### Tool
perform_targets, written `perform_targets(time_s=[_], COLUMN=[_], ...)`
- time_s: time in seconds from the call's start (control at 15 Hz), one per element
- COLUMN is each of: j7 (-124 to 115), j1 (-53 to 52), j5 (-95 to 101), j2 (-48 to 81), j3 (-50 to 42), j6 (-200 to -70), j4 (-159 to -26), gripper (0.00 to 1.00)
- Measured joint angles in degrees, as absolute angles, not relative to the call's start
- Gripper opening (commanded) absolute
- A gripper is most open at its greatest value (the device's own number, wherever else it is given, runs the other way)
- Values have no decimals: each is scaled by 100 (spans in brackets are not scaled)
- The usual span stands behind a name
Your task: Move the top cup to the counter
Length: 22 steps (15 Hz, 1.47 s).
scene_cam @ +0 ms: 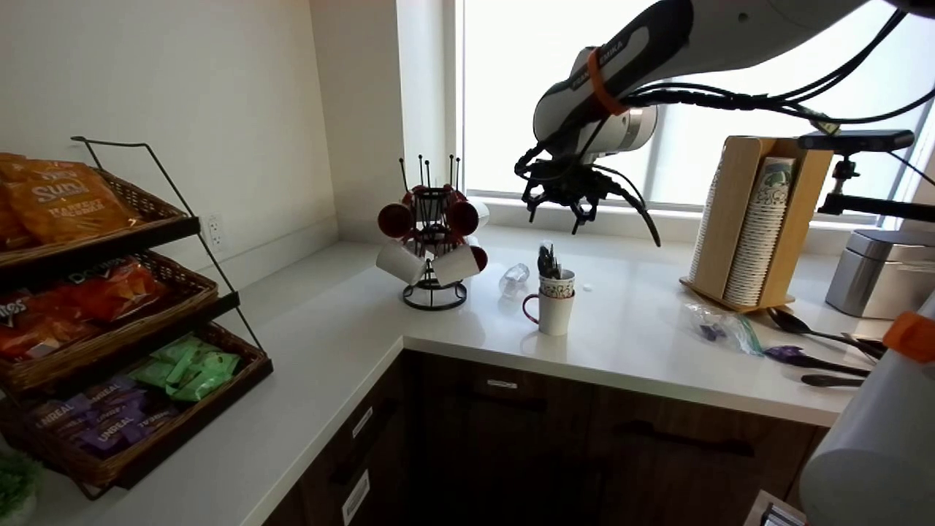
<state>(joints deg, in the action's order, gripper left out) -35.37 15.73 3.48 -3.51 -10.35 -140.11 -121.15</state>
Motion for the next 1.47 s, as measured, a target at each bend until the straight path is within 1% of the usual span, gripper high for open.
perform_targets(time_s=[0.8, 0.87, 0.93, 1.0, 1.13, 1.2, 1.27, 1.33, 1.4, 1.47], j7=[-3712, -3713, -3719, -3721, -3725, -3731, -3747, -3766, -3785, -3800], j1=[1596, 1596, 1596, 1596, 1596, 1596, 1596, 1595, 1595, 1594], j5=[1036, 1099, 1137, 1149, 1149, 1149, 1147, 1147, 1145, 1138], j2=[12, 73, 132, 186, 280, 320, 359, 398, 439, 482], j3=[-1178, -1218, -1260, -1300, -1379, -1413, -1442, -1467, -1487, -1501], j6=[-14067, -14067, -14068, -14069, -14069, -14069, -14069, -14069, -14069, -14069], j4=[-12087, -12084, -12074, -12058, -12017, -12002, -11992, -11987, -11985, -11984], gripper=[100, 96, 82, 77, 62, 52, 45, 43, 34, 35])
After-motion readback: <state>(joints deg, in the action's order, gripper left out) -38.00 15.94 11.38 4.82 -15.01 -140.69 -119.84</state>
